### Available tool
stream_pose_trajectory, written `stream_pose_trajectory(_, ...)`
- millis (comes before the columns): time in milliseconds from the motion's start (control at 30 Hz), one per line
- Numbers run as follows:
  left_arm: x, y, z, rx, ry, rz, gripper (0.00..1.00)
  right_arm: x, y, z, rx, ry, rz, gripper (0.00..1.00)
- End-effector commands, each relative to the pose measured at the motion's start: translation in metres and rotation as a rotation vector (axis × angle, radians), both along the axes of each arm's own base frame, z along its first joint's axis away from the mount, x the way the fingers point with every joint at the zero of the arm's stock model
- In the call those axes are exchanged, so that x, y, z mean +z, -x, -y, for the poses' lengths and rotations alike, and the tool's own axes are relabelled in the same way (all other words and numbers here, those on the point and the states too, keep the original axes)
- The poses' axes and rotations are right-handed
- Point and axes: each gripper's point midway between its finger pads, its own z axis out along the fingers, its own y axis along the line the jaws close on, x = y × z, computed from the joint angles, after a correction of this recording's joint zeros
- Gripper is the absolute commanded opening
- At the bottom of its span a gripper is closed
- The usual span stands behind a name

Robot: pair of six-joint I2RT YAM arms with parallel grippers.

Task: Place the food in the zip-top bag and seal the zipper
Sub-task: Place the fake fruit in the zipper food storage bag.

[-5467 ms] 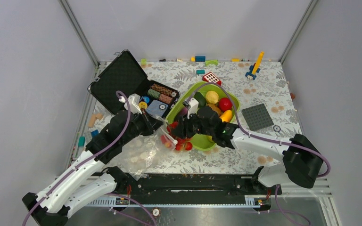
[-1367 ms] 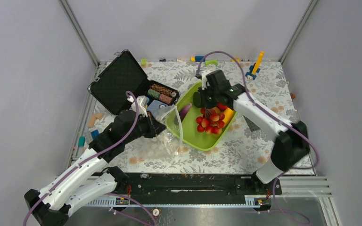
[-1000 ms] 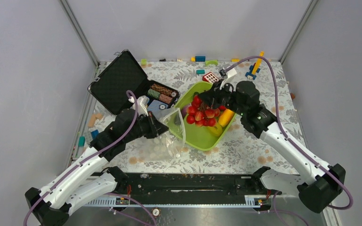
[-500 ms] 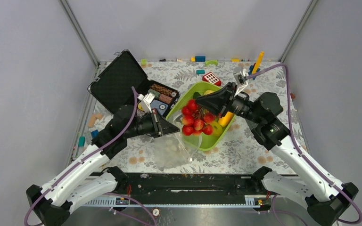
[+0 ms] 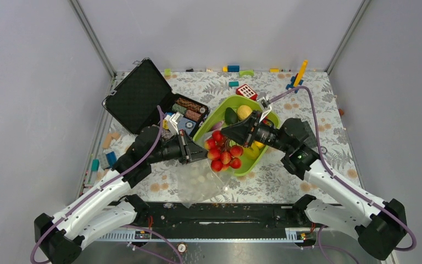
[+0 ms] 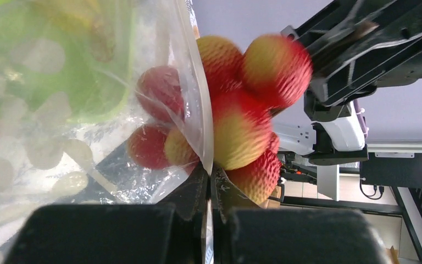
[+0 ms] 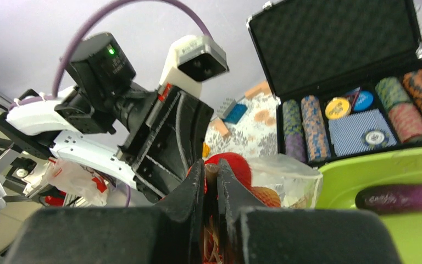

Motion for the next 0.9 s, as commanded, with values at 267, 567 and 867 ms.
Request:
stream_pose_trajectory(267,0.022,-0.002,-0.004,0.008,0.012,0.098,0.0,-0.017,0.01,-0.005,0.031,-0.038,0.026,0.0)
stream_pose_trajectory(567,0.028,-0.005,-0.03,0.116,-0.083,0.162,0.0,-0.043,0.0,-0.001,-0.031,0.035,-0.017,0.0)
stream_pose_trajectory(867,0.027,-0.004,-0.028,0.092,-0.092,0.167,0.0,-0.048,0.004,-0.03,-0.04,0.113,0.005,0.0)
